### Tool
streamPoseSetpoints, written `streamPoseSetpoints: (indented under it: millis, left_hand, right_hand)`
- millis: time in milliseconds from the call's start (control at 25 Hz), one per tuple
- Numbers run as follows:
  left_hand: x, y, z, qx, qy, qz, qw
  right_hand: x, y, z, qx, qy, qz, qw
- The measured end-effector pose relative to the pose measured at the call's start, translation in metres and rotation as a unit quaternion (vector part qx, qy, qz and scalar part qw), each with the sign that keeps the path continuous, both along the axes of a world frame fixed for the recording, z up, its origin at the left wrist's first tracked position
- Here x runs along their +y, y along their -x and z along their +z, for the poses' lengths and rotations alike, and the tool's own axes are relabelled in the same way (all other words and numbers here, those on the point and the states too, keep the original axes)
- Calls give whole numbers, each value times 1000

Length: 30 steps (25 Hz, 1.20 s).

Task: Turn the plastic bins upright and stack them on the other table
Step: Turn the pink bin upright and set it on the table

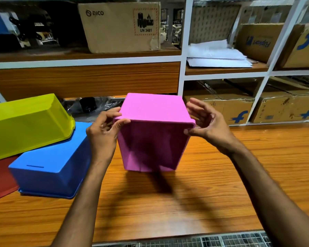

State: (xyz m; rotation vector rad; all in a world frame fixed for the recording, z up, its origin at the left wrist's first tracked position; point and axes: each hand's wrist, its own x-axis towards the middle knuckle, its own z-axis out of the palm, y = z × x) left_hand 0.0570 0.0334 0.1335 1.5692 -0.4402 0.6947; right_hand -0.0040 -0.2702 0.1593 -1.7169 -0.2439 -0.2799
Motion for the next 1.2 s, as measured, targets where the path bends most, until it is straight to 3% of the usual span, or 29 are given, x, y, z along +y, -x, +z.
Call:
streamPoseSetpoints:
  millis: [120,200,400,640,800,1040,1200]
  left_hand:
    - [-2,-11,-3,27,29,38,998]
    - [-2,-13,-11,59,49,47,996]
    - [12,13,-79,182,36,11,983]
    - [15,51,-135,232,26,-8,972]
    - [11,36,-116,232,22,27,972]
    - [-14,31,-114,313,73,-17,947]
    - [-46,60,-100,353,103,-55,928]
  right_hand:
    - [17,-7,-36,-30,2,-124,992]
    - [25,-10,-56,-37,1,-152,988]
    - [24,-2,-76,-5,-13,-103,995]
    - [24,35,-122,73,-10,-97,993]
    - [31,36,-84,35,-9,-124,992]
    - [17,76,-18,86,-47,57,994]
    - [-7,95,-17,89,-88,11,992]
